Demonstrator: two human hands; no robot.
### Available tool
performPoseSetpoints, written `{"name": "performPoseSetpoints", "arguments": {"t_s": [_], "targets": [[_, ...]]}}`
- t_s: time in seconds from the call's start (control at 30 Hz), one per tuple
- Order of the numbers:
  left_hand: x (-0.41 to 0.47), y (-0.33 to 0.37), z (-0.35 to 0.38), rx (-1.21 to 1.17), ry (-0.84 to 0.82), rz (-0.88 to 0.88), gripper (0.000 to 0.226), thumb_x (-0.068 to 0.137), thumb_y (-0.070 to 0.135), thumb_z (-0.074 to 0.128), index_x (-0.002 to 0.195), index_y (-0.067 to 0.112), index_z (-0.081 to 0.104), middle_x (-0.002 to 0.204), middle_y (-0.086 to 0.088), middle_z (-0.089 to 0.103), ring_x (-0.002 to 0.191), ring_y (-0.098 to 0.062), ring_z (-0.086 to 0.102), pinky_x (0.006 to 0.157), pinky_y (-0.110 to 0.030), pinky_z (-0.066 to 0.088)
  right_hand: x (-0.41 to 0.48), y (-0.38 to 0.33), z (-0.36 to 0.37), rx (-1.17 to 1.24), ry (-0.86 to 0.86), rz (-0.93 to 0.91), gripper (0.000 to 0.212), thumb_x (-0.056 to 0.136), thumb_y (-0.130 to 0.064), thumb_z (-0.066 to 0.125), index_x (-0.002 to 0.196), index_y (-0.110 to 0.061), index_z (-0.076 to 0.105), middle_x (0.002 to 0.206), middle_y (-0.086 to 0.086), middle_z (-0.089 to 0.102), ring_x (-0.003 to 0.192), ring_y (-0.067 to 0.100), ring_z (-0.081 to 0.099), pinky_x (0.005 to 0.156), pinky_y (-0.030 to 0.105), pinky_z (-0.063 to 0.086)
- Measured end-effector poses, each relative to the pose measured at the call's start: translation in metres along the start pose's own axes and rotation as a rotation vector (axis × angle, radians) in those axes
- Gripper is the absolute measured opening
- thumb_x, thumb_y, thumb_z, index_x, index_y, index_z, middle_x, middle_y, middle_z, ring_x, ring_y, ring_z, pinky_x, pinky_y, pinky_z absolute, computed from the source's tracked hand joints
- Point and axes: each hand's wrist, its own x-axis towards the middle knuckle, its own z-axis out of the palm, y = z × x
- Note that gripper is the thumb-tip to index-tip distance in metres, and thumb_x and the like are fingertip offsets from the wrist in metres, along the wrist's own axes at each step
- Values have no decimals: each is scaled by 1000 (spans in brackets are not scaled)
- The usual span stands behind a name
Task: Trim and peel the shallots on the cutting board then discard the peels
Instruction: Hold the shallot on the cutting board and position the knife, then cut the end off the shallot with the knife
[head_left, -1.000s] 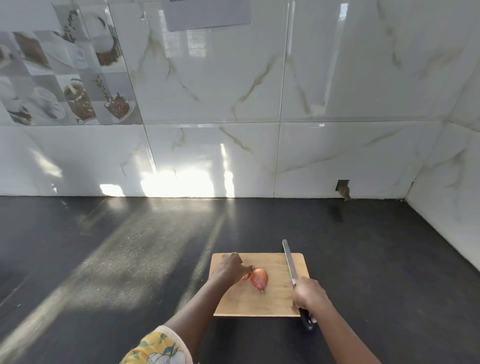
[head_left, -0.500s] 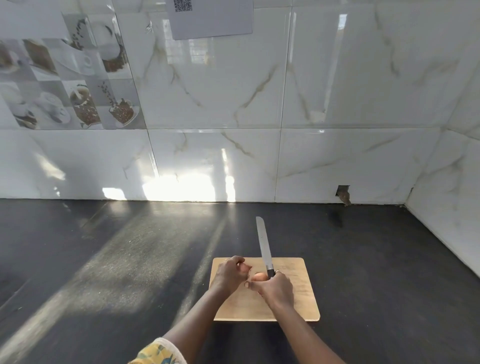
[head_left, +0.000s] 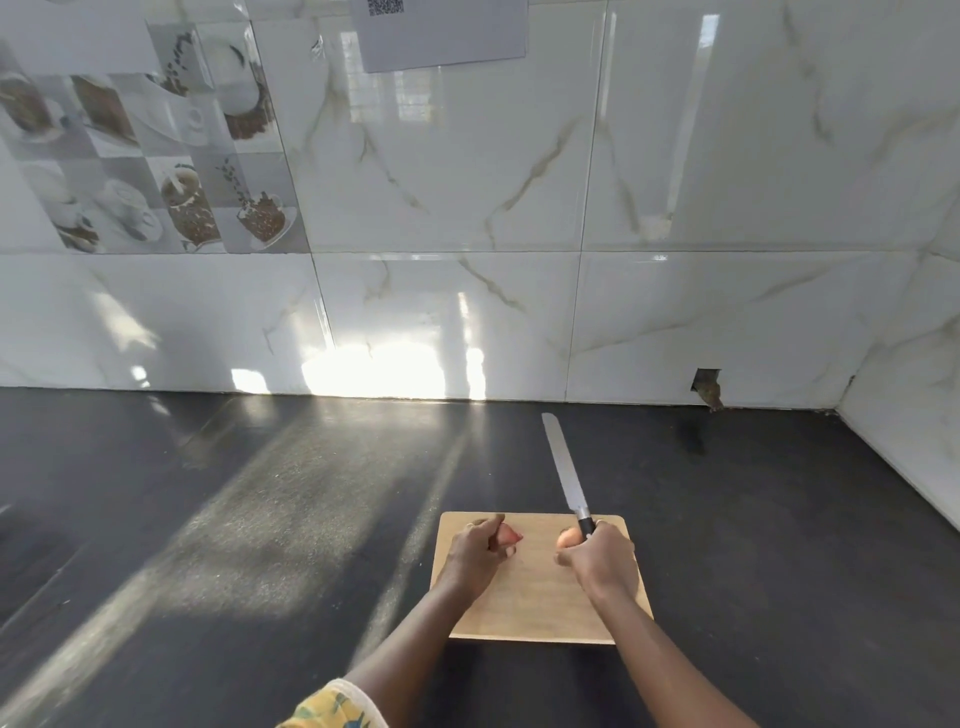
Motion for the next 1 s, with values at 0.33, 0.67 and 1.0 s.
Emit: {"name": "performPoseSetpoints", "arguments": {"t_s": [0.33,0.67,1.0], "targets": [[-1,-3,10,-85,40,37,43,83,7,61,125,12,56,121,-2,59,108,-15,55,95,-21,42,-2,-1,-1,-95,54,-101,39,72,-37,79,91,-13,55,111,-4,44,68,17,54,65,28,40],[1,-12,14,-105,117,40,35,86,4,58,121,6,59,114,1,55,105,-14,55,82,-5,35,-27,-7,17,-34,-11,-395,24,99,-18,42,116,-6,53,84,-6,49,83,16,56,75,24,40],[1,-10,23,-177,185,15,34,93,4,48,125,7,56,117,6,53,111,-8,49,86,-3,27,-44,25,40,-62,-153,-352,36,98,-18,45,132,-10,51,118,6,65,110,21,61,87,24,45]]}}
